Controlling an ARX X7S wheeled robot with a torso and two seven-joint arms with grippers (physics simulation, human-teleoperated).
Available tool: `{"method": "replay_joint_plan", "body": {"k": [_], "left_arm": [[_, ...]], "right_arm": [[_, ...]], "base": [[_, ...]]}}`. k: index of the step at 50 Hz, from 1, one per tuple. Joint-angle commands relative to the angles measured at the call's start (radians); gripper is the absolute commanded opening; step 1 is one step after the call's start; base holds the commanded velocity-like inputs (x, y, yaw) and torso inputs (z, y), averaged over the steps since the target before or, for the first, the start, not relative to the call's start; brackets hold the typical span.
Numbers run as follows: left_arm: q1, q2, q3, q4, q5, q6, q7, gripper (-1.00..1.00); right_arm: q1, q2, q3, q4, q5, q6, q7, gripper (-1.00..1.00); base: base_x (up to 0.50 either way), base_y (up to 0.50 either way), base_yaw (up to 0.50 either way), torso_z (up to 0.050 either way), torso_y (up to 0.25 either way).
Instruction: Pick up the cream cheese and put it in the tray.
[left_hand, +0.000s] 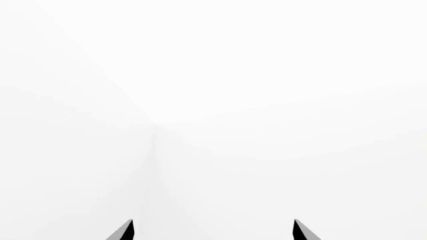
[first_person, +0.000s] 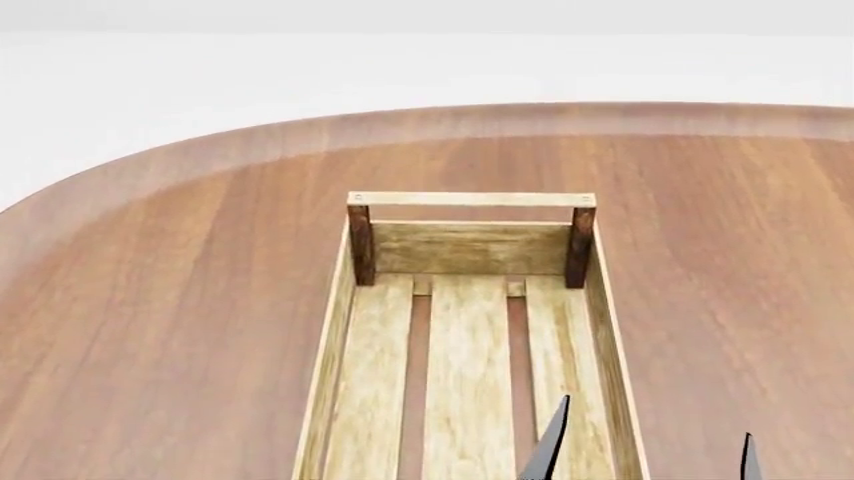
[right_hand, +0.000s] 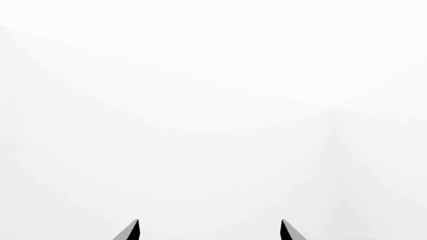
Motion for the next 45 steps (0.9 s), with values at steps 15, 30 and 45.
{"method": "replay_joint_plan", "body": {"k": [15,30,45], "left_arm": [[0.003,-0.013,0.0,-0.004,-0.004,-0.002,-0.014,1.0],[-0.002,-0.028,-0.008,-0.025,-0.026,-0.007,-0.023,1.0],[0.001,-0.04,-0.009,-0.01,-0.031,-0.02,-0.022,1.0]], "right_arm": [[-0.005,-0.006,0.124,-0.061,0.035,0.094,0.077,1.0],[-0.017,-0.078,0.32,-0.154,-0.002,0.348,0.197,1.0],[0.006,-0.116,0.465,-0.238,0.101,0.617,0.186,1.0]], "base": [[0.0,0.0,0.0,0.0,0.0],[0.0,0.0,0.0,0.0,0.0],[0.0,0.0,0.0,0.0,0.0]]}}
